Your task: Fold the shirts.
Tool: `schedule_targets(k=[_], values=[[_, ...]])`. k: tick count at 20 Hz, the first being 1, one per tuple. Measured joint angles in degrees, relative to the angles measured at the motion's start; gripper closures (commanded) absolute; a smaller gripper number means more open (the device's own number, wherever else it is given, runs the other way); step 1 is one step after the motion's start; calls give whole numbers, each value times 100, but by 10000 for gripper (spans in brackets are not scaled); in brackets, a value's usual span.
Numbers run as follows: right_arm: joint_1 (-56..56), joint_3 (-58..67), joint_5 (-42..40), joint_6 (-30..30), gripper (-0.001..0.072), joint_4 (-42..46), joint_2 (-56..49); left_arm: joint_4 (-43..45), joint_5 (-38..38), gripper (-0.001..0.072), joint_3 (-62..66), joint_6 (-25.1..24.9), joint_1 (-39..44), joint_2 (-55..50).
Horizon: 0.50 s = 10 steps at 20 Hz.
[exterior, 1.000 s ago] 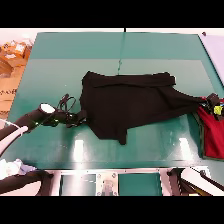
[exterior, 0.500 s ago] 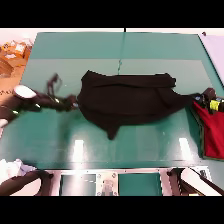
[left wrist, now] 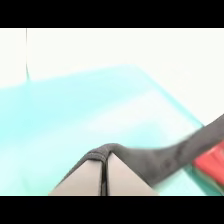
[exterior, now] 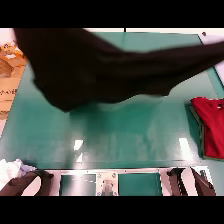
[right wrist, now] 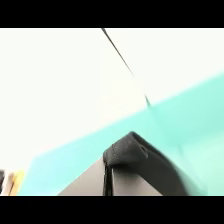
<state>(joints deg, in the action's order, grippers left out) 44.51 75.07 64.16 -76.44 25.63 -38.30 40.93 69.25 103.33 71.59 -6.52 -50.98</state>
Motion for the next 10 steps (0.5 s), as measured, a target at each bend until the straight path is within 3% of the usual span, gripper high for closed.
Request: schedule_targets(k=[5, 10], values=[[111, 1534, -297, -306, 694, 4, 282, 629, 37, 686, 1631, 315, -61, 136], [96, 1585, 13, -393, 696, 122, -87, 1816, 31, 686, 1108, 776, -76, 76]])
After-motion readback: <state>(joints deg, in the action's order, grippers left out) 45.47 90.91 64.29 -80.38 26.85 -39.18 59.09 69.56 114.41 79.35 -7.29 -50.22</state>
